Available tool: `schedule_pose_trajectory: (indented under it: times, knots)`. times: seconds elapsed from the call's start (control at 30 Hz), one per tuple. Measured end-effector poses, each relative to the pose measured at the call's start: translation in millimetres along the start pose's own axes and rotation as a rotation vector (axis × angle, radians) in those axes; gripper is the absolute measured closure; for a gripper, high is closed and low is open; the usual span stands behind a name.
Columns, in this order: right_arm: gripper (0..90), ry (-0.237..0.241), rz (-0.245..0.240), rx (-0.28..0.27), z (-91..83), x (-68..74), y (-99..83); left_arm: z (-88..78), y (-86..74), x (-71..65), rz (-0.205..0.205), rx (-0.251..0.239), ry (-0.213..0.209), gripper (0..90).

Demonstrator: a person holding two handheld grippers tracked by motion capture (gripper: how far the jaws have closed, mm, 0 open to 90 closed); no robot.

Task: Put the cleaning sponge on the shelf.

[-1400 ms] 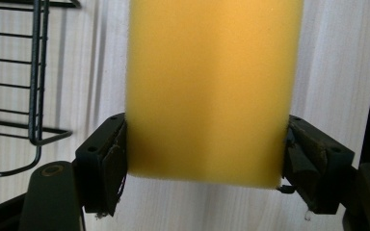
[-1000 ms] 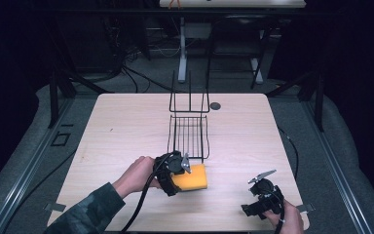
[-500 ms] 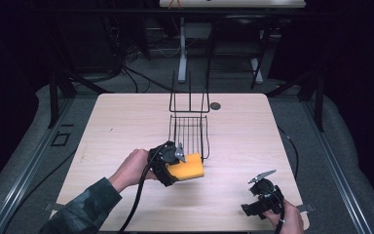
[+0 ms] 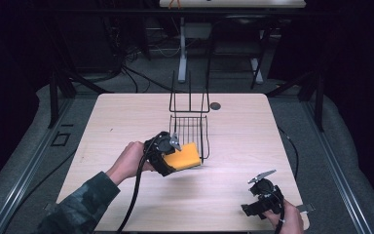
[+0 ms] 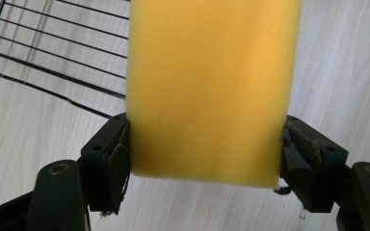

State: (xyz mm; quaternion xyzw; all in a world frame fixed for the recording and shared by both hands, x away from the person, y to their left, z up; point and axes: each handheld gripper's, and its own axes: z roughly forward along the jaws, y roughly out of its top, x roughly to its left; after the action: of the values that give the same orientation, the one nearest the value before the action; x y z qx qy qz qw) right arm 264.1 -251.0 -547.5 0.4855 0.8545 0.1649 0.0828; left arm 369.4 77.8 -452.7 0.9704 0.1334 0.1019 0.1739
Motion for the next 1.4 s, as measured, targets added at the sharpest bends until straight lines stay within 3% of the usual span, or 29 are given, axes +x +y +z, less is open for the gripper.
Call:
schedule_pose_trajectory:
  times: [0.37, 1.3, 1.4]
  knots:
    - [13.1, 0.001, -0.001, 0.006, 0.5, 0.2, 0.1, 0.5, -5.0, 24.2, -0.041, 0.008, 0.015, 28.1]
    - [13.4, -0.002, -0.003, 0.008, 1.6, 0.7, -0.1, 16.9, 3.0, 54.6, 0.085, 0.015, 0.015, 28.6]
    - [13.3, -0.001, -0.003, 0.008, 1.6, 0.7, -0.2, 18.7, 4.0, 59.0, 0.076, 0.012, 0.008, 28.3]
